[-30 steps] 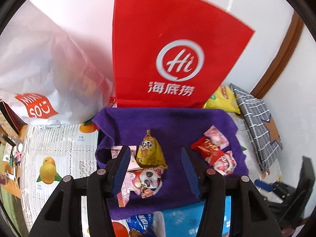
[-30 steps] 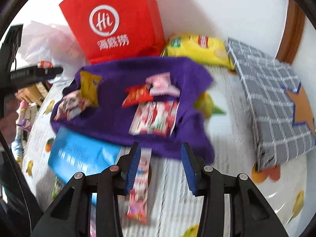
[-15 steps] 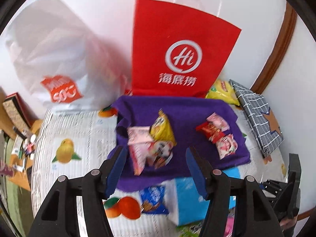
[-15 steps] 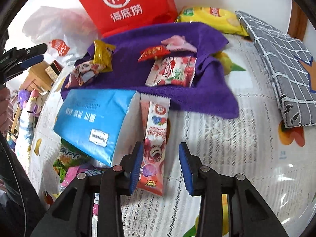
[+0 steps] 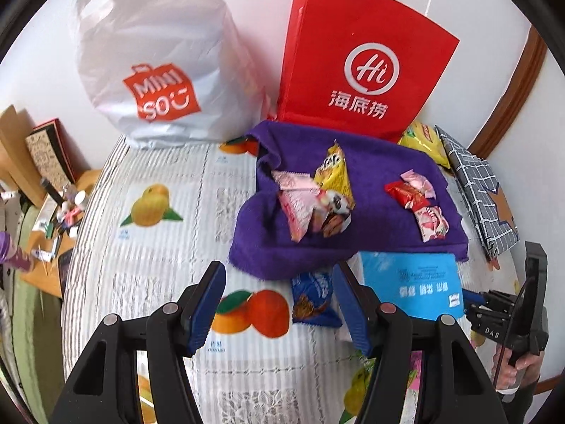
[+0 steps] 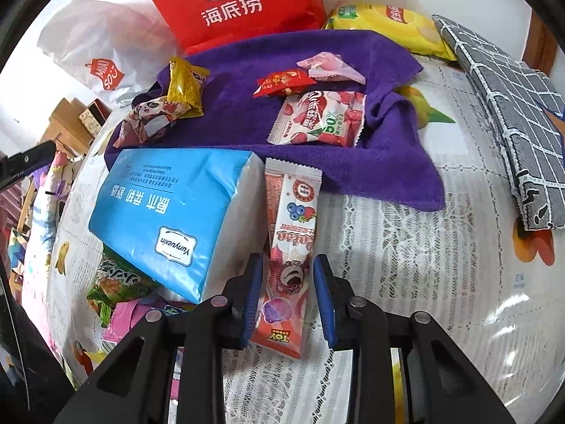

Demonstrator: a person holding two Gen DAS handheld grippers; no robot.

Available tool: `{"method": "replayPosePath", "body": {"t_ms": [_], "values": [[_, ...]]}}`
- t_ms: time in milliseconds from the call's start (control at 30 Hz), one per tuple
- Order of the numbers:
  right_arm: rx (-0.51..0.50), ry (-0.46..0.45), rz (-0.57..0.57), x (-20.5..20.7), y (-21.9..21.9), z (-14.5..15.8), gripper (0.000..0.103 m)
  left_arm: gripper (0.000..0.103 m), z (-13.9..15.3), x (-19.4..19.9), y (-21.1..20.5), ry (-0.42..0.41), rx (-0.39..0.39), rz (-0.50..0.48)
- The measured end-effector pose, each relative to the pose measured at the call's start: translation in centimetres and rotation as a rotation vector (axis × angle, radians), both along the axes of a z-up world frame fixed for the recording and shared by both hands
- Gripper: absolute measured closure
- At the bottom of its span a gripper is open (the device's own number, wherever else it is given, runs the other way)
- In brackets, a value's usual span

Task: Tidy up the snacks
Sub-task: 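Grasp the pink stick candy with the right tool, then grasp the blue snack packet with the left tool while the right tool holds the stick candy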

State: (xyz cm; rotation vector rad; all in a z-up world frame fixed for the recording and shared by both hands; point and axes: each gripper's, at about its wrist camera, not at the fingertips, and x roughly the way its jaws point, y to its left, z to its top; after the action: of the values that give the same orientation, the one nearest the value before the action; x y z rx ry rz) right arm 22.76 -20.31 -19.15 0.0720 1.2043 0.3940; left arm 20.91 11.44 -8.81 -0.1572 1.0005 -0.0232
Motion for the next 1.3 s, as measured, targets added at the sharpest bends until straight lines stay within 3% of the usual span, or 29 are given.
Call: {"method": "replayPosePath", "body": {"t_ms": [133, 367, 900, 1300], "values": [[-0.021, 0.011, 0.001, 0.3, 0.3, -0.6, 0.072, 0.042, -0.7, -0.7, 0.2, 0.015, -0.002, 0.006], [-0.003, 0.02, -0.013, 0.1, -0.1, -0.9, 0.085, 0.042, -1.2, -1.3, 0.3, 0.025, -0.005, 0.009], [0.006, -0.071, -0.112, -2.5, -4.5, 3.0, 0.086, 0.042, -2.8, -2.8, -0.6, 0.056, -0.015, 0.012], [-0.015, -0.085, -0.132, -4.6, -6.1, 2.9, 0.086, 0.042, -5.2, -2.3, -2.1, 0.082, 0.021, -0.014]]}}
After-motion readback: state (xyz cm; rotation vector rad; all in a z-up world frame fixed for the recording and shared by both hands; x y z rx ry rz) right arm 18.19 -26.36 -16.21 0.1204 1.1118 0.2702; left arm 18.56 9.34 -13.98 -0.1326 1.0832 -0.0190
